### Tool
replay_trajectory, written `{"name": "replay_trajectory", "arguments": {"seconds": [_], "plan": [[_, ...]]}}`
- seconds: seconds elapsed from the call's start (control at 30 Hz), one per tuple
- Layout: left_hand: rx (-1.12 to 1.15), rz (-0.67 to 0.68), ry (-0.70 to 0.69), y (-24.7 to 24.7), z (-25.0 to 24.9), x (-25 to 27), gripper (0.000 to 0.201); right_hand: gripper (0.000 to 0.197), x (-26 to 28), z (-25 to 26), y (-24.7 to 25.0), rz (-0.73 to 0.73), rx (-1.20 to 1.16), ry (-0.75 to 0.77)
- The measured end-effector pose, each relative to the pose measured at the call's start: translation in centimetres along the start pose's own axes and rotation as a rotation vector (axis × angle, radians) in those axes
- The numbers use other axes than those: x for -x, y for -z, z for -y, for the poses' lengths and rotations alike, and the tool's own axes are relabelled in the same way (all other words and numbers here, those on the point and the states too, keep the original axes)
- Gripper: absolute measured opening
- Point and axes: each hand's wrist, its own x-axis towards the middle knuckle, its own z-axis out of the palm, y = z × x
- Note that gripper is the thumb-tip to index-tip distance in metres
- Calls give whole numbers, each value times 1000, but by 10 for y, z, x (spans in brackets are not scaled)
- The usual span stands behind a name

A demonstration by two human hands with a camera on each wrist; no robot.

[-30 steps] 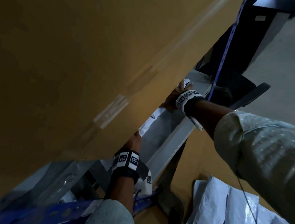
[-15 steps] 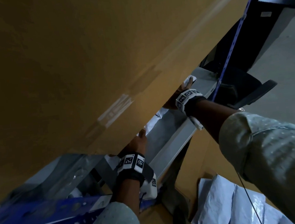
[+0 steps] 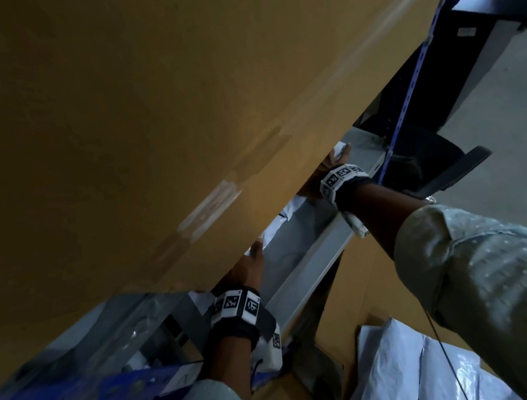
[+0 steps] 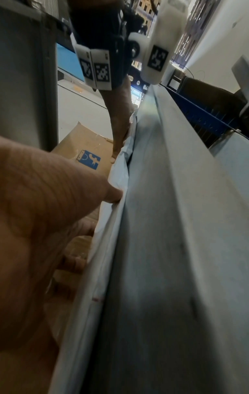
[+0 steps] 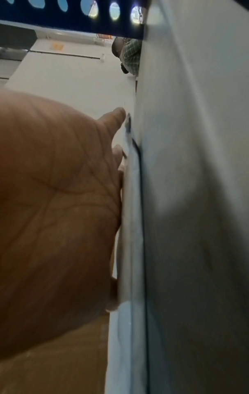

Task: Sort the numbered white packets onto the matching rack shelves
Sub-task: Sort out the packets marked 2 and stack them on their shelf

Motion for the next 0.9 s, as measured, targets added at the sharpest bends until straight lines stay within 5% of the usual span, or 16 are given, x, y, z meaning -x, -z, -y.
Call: {"name": "replay_trajectory", "arguments": {"seconds": [0.13,0.47,0.67,0.9], "plan": [[39,181,95,4,-7,1,63,95,-5,-2,-3,53,90,21],[-65,-114,-30,-15,12,-17,79,89,3,-11,2,-68,17,100],[-19,-182,-50,-14,13,-14,69,83,8,-13,-9,-236,-43,194],[-51,-219,-100,-17,22,-5,52,34,58,-18,-10,-499,-282,139]]}}
